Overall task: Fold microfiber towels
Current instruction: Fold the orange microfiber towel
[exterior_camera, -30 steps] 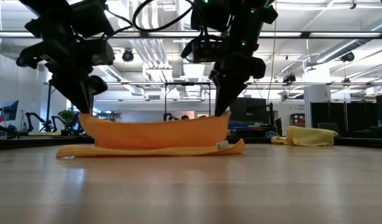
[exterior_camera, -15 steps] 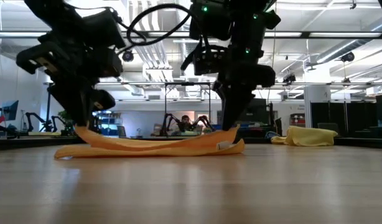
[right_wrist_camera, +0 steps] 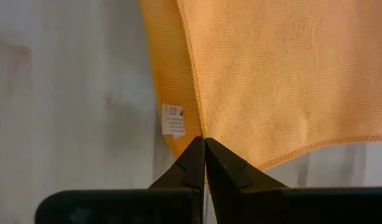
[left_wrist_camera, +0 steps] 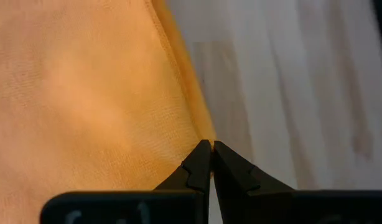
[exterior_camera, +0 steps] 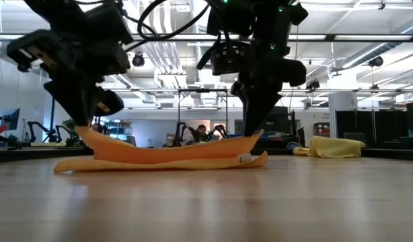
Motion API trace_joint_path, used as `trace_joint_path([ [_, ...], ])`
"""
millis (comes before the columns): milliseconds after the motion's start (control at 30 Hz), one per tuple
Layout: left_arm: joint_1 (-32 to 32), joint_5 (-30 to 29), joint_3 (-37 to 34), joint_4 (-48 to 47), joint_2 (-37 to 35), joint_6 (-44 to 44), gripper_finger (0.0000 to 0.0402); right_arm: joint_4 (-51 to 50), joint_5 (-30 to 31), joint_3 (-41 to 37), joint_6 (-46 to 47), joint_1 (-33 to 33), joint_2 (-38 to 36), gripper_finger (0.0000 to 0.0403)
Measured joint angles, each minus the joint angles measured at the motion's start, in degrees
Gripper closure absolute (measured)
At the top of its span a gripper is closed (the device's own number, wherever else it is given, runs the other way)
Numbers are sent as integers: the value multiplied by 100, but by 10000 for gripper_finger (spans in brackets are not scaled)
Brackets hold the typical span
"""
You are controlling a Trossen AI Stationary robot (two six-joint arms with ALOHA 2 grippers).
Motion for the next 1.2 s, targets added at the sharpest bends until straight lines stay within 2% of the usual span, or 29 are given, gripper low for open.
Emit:
trace_joint_path([
  [133,-52,491,-61,-1,-78,-150,402,13,-293,-7,2,25,1,394],
  [667,-289,1075,-66,114,-129,-388,402,150,-401,4,2,144,-109,394],
  [833,-452,1312,-313,846,159,-429,402,326,-485,-88,3,203,84,394],
  [933,-518,1384,-359,1294,373,-747,401,320,-445,-115,17,221,227,392],
  [1100,-539,1418,-358,1294,499,-950,397,369,-420,-120,4,225,328,362],
  [1200,-541,1581,-356,1304,459,-1155,373,408,-418,-118,2,225,278,329],
])
